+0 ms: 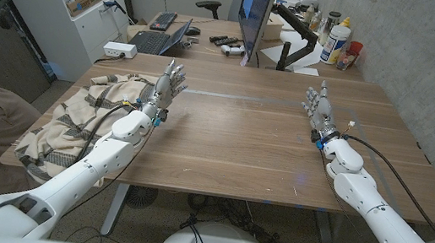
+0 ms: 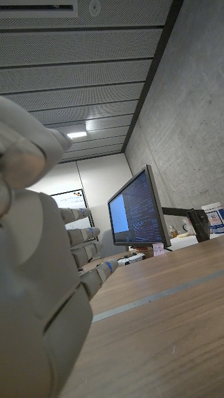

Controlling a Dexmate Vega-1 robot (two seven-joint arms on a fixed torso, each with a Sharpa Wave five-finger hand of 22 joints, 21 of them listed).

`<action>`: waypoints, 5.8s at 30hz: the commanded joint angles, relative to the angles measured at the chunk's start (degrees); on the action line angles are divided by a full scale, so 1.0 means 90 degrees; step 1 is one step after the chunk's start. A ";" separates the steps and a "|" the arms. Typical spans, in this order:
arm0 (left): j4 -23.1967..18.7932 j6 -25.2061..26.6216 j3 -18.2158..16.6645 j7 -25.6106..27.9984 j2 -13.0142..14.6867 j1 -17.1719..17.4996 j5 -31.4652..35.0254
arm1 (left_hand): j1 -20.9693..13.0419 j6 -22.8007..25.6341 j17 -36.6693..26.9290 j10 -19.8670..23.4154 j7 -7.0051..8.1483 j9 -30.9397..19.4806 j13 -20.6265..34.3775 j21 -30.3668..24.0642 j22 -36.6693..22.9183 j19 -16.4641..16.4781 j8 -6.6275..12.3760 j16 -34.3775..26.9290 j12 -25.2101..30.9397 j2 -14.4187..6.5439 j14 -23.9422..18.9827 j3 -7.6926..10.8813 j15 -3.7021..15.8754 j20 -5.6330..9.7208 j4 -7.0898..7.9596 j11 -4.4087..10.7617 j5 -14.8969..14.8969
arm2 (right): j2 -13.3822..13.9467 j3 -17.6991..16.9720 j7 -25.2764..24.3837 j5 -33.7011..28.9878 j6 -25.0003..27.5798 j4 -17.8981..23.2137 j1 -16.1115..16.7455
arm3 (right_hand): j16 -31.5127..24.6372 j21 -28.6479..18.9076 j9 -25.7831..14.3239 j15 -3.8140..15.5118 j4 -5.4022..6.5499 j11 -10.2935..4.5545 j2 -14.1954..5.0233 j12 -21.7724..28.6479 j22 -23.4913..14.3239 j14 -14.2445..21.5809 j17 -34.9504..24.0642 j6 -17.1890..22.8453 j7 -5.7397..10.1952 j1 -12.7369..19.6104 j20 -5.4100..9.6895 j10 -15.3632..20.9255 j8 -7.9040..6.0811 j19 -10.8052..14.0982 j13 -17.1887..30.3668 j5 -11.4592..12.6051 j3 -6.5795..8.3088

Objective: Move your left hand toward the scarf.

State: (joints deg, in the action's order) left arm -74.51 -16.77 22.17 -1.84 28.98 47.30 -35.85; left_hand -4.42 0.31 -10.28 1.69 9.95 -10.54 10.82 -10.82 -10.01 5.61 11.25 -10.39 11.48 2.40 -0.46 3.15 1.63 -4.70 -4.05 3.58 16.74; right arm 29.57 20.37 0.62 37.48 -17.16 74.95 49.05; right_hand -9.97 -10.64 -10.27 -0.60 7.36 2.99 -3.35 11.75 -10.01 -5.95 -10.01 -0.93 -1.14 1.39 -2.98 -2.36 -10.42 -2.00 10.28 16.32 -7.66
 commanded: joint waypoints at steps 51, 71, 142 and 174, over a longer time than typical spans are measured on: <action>-0.2880 0.0807 -0.0451 0.1505 0.1577 0.1162 0.1842 | -0.0117 -0.0116 -0.0013 -0.0186 -0.0015 -0.0033 0.0007 -0.0005 -0.0022 -0.0141 -0.0008 -0.0006 -0.0030 -0.0075 0.0311 -0.0019 -0.0076 -0.0044 -0.0103 -0.0043 0.0017 | -0.0023 -0.0037 -0.0066 -0.0057 -0.0126 -0.0170 0.0024 | -0.0032 -0.0013 -0.0017 -0.0007 -0.0009 0.0070 -0.0085 0.0022 -0.0018 -0.0118 -0.0009 -0.0037 -0.0084 0.0015 -0.0035 -0.0025 -0.0029 -0.0131 0.0033 0.0042 -0.0046; -0.3531 0.1467 -0.0873 0.2170 0.1816 0.1735 0.2122 | -0.0132 -0.0116 -0.0013 -0.0214 -0.0010 -0.0032 0.0007 0.0003 -0.0023 -0.0204 -0.0005 -0.0010 -0.0029 -0.0097 0.0348 -0.0018 -0.0086 -0.0109 -0.0111 -0.0040 0.0002 | -0.0049 0.0019 -0.0001 -0.0125 -0.0130 -0.0359 -0.0132 | -0.0034 -0.0017 -0.0016 0.0000 -0.0019 0.0074 -0.0088 0.0022 -0.0017 -0.0134 -0.0008 -0.0042 -0.0097 0.0027 -0.0032 -0.0031 -0.0030 -0.0152 0.0032 0.0043 -0.0050; -0.5414 0.4662 -0.2157 0.4092 0.1879 0.3427 0.3991 | -0.0236 -0.0091 -0.0012 -0.0254 -0.0017 -0.0029 0.0003 -0.0010 -0.0024 -0.0317 0.0011 -0.0025 -0.0011 -0.0157 0.0431 -0.0003 -0.0149 -0.0213 -0.0177 -0.0056 -0.0054 | -0.0050 0.0141 -0.0043 -0.0314 -0.0097 -0.0458 -0.0238 | -0.0038 -0.0029 -0.0016 0.0003 -0.0032 0.0078 -0.0107 0.0025 -0.0017 -0.0167 -0.0009 -0.0033 -0.0095 0.0037 -0.0032 -0.0039 -0.0036 -0.0190 0.0033 0.0031 -0.0060; -0.5766 0.6793 -0.1704 0.4187 0.2025 0.3066 0.4740 | -0.0248 -0.0070 -0.0013 -0.0279 -0.0027 -0.0027 0.0001 -0.0027 -0.0026 -0.0312 0.0013 -0.0029 -0.0012 -0.0131 0.0464 -0.0025 -0.0185 -0.0230 -0.0203 -0.0082 -0.0087 | -0.0145 0.0203 -0.0068 -0.0359 -0.0067 -0.0618 -0.0363 | -0.0042 -0.0036 -0.0016 -0.0004 -0.0035 0.0089 -0.0113 0.0025 -0.0017 -0.0172 -0.0009 -0.0035 -0.0111 0.0038 -0.0033 -0.0044 -0.0035 -0.0193 0.0033 0.0026 -0.0065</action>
State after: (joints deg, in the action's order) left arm -126.25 39.61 5.36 36.02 46.73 76.63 5.66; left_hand -6.23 -0.61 -10.25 -0.66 9.61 -10.52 10.67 -10.81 -9.99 3.03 11.03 -10.38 11.20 1.19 3.13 3.07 -0.13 -6.26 -5.38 2.66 16.07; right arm 28.43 21.95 0.34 34.53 -18.38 69.51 46.16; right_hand -9.96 -10.64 -10.25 -0.50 7.12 3.28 -3.88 11.75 -9.99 -7.06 -9.99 -1.03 -1.64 1.92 -3.07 -2.68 -10.42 -3.14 10.24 16.32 -7.88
